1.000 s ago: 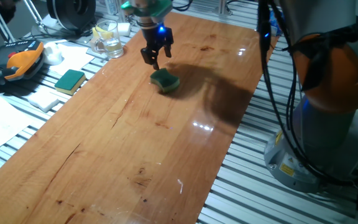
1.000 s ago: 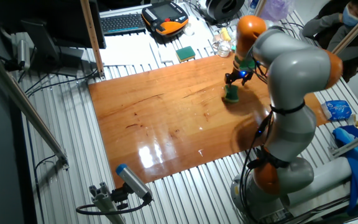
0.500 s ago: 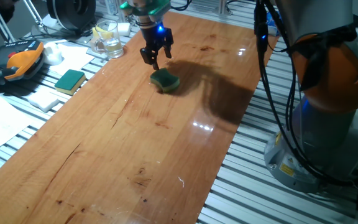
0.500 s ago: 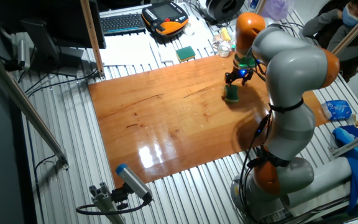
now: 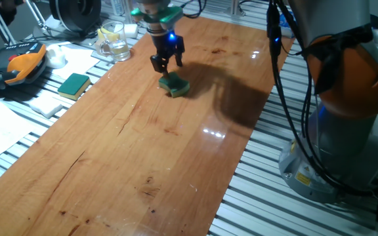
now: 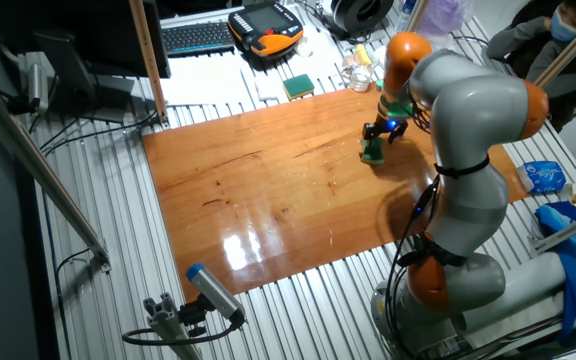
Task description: Clean the tabletop with a sponge
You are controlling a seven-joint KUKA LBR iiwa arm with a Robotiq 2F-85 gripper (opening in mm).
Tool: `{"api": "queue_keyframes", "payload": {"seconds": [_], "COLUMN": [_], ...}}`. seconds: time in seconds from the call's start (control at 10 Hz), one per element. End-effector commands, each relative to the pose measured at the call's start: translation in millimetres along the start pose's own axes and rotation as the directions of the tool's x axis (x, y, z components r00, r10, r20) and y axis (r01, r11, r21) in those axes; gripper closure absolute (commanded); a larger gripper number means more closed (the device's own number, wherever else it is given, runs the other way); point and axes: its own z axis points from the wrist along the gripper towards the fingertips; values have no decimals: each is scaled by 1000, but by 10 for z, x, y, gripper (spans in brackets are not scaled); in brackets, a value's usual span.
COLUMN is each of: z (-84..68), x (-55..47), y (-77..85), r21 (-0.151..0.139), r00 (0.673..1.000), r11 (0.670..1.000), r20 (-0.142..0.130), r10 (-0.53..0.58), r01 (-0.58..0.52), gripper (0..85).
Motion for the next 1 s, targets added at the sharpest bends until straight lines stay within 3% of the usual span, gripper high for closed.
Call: {"api": "queue_keyframes", "payload": {"seconds": [0.0, 0.3, 0.9], "z": [14, -20, 107], "x": [6, 8, 53], "y": [20, 93, 162], "r21": [-2, 1, 3], "r00": [1000, 1000, 996], "r11": [1000, 1000, 999], "r20": [4, 15, 76], "r10": [8, 25, 44], "r01": [-8, -25, -44], "gripper": [170, 170, 170]}}
